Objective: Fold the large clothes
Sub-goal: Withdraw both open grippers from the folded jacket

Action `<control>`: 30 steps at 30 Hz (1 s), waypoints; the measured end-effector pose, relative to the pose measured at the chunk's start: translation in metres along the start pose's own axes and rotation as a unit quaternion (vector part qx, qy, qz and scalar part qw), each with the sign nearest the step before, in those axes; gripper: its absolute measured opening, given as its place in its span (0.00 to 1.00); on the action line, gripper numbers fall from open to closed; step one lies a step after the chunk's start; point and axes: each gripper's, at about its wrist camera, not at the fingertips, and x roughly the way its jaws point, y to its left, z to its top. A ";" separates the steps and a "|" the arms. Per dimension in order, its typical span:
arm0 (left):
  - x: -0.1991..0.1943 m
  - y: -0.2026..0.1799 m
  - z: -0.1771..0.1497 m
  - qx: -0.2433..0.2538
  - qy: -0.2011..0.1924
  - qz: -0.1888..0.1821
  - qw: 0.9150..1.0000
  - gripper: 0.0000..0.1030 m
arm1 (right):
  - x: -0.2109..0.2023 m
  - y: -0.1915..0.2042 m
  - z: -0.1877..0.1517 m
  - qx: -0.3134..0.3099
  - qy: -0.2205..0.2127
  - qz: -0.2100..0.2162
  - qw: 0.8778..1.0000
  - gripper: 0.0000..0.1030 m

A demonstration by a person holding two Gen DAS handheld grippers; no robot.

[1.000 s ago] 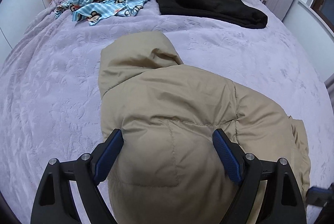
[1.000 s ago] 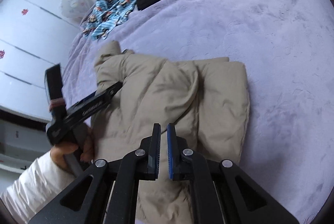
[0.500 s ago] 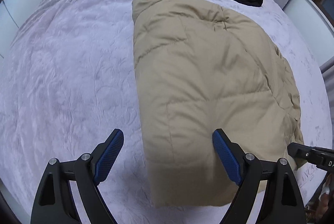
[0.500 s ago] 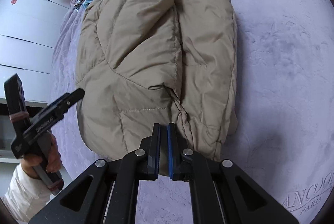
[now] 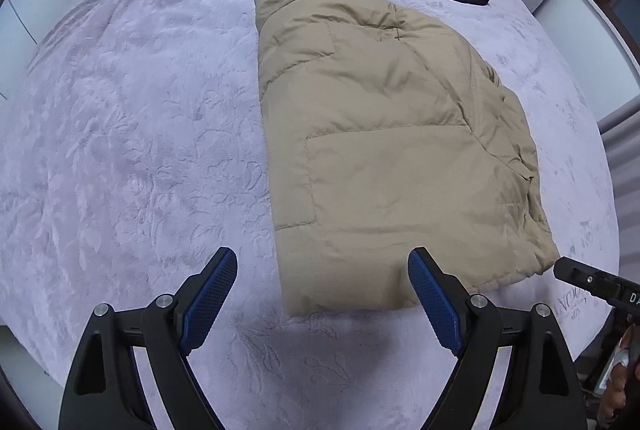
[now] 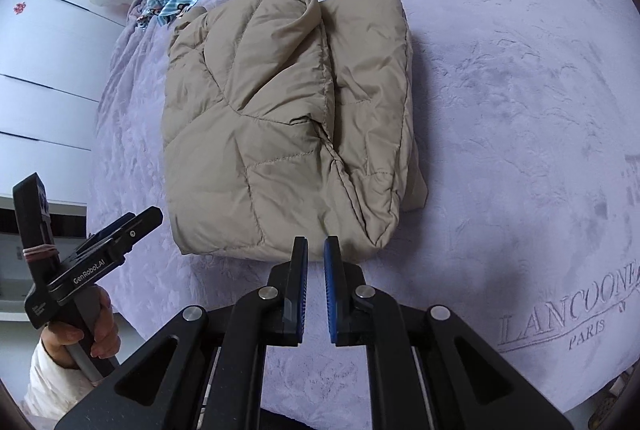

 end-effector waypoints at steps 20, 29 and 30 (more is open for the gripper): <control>-0.024 0.023 -0.022 0.037 -0.013 -0.010 0.999 1.00 | 0.002 0.048 -0.024 0.014 -0.031 -0.023 0.999 0.09; -0.044 0.032 -0.023 0.018 -0.031 0.009 0.999 1.00 | -0.006 0.064 -0.026 -0.006 -0.038 -0.072 0.997 0.09; -0.047 0.033 -0.022 0.013 -0.033 0.012 0.999 1.00 | -0.007 0.066 -0.025 -0.010 -0.038 -0.079 0.996 0.09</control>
